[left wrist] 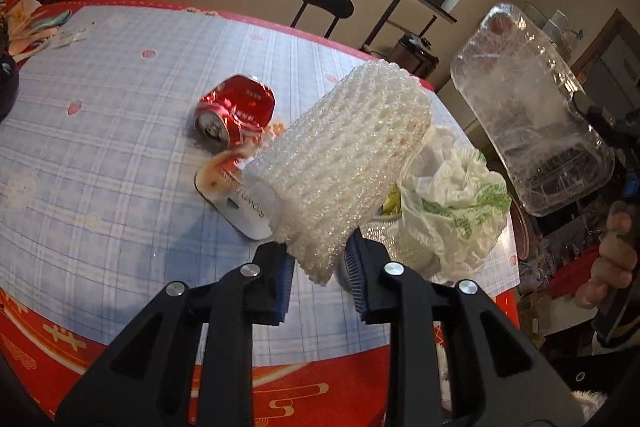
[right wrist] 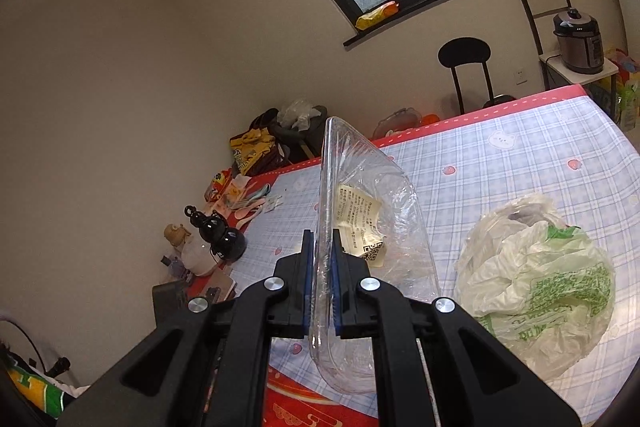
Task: Collect trash
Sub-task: 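Carry the clamshell to the brown bin and open the right gripper while the left gripper holds the foam sleeve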
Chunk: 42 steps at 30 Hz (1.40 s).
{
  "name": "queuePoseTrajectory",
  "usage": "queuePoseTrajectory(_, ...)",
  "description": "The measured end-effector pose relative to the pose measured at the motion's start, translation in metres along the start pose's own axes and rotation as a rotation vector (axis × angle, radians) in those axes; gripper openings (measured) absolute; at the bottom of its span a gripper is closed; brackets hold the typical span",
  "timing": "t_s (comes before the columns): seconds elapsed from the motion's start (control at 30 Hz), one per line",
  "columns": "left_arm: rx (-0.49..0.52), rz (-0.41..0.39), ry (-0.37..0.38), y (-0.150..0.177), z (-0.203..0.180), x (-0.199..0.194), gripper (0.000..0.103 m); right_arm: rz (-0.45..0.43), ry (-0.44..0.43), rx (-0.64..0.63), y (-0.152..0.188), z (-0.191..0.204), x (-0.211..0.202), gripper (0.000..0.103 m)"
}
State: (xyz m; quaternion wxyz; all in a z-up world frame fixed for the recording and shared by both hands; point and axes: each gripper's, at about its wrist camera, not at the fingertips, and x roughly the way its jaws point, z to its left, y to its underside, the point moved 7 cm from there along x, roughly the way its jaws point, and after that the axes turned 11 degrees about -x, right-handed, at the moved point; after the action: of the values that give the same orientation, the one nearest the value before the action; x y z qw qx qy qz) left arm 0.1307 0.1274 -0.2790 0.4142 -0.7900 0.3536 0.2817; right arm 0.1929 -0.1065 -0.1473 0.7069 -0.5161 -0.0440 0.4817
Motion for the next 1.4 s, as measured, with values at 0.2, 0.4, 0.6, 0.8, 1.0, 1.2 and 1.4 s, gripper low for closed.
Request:
queuePoseTrajectory(0.2,-0.01,-0.086,0.002,-0.019,-0.029,-0.017,0.027,-0.067,0.076,0.026,-0.012,-0.039,-0.047,0.009)
queuePoseTrajectory(0.4,0.006,-0.093,0.033,-0.016,-0.084,-0.006,0.027,-0.132,0.201,0.088,-0.015,-0.114,-0.122,0.009)
queuePoseTrajectory(0.6,0.043,-0.086,0.067,-0.001,-0.159,0.019,0.027,-0.156,0.361,0.156,-0.001,-0.209,-0.204,0.009)
queuePoseTrajectory(0.8,0.098,-0.073,0.087,0.014,-0.237,0.052,0.027,-0.13,0.521,0.241,0.033,-0.316,-0.271,0.009)
queuePoseTrajectory(1.0,0.114,-0.061,0.098,0.036,-0.294,0.086,0.028,-0.05,0.588,0.339,0.067,-0.407,-0.295,0.009)
queuePoseTrajectory(1.2,0.136,-0.036,0.105,0.06,-0.33,0.106,0.028,-0.026,0.637,0.348,0.073,-0.445,-0.307,0.028)
queuePoseTrajectory(1.4,0.18,-0.022,0.117,0.072,-0.356,0.116,0.028,-0.09,0.671,0.276,0.055,-0.439,-0.337,0.067)
